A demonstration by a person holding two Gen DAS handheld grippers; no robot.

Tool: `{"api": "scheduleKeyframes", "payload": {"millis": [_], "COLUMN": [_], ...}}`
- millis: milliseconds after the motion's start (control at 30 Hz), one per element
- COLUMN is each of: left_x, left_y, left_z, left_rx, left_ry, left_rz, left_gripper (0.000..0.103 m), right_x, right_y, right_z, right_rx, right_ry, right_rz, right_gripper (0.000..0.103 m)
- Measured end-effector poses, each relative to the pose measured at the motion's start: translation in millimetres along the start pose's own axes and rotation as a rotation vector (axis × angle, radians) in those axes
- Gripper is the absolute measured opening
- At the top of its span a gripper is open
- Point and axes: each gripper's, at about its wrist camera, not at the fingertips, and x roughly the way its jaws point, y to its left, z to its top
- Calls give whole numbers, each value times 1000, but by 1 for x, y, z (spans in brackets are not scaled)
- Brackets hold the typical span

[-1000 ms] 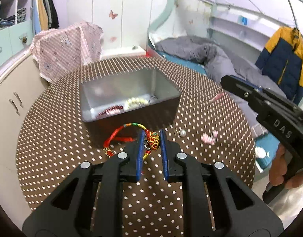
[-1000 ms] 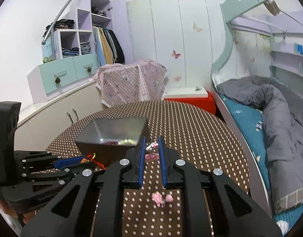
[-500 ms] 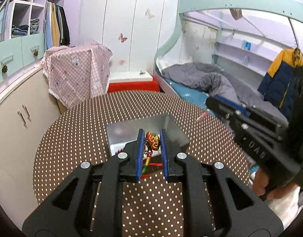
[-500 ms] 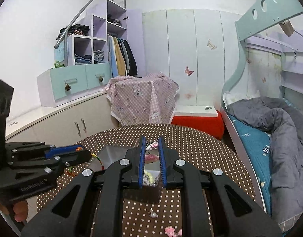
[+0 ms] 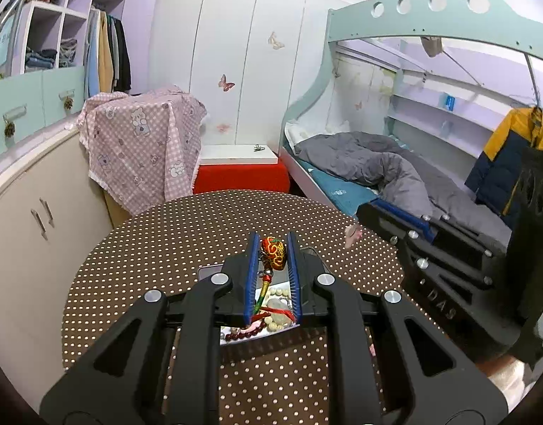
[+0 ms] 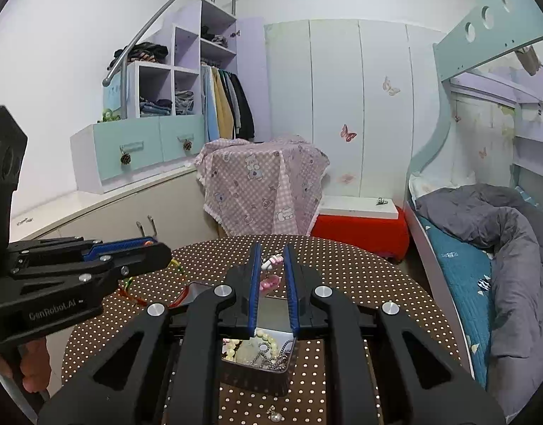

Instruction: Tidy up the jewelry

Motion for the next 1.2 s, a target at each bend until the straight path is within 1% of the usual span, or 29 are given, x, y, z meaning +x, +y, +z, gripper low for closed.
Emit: {"api": "scheduleKeyframes", "payload": {"millis": [133,200,233,267,300,333,367,400,433,567,767,1200], "left_x": [15,24,31,35,38,38,38,37,37,39,37,29], "left_y": [5,8,11,13,15,18,20,22,25,28,30,26], "left_z": [-4,-8,-11,-14,-16,-18,-19,-20,-21,-23,-25,-31], "left_rx": [-5,-10,-18,-25,-31,-41,-50,-60,-70,-67,-80,-85], "left_ry": [24,58,87,108,118,107,102,105,109,125,134,148], "left_rz": [5,8,12,14,19,28,30,23,18,54,60,66], "left_gripper": [16,17,23,48,71,76,76,76,76,76,76,77], "right_x": [11,17,19,22,24,25,26,26,25,23,21,8], "right_y": [-1,-1,-1,-2,-3,-3,-5,-5,-6,-10,-13,-16], "right_z": [-5,-9,-10,-12,-13,-14,-15,-16,-17,-16,-16,-17], "right_rx": [-2,-7,-3,4,9,11,10,8,6,8,16,20], "right_ry": [41,67,79,93,102,110,116,117,117,114,114,108], "right_rz": [15,20,20,24,24,17,-3,-11,-19,-29,-47,-79], "right_gripper": [13,13,14,18,26,29,40,45,48,49,54,61]}}
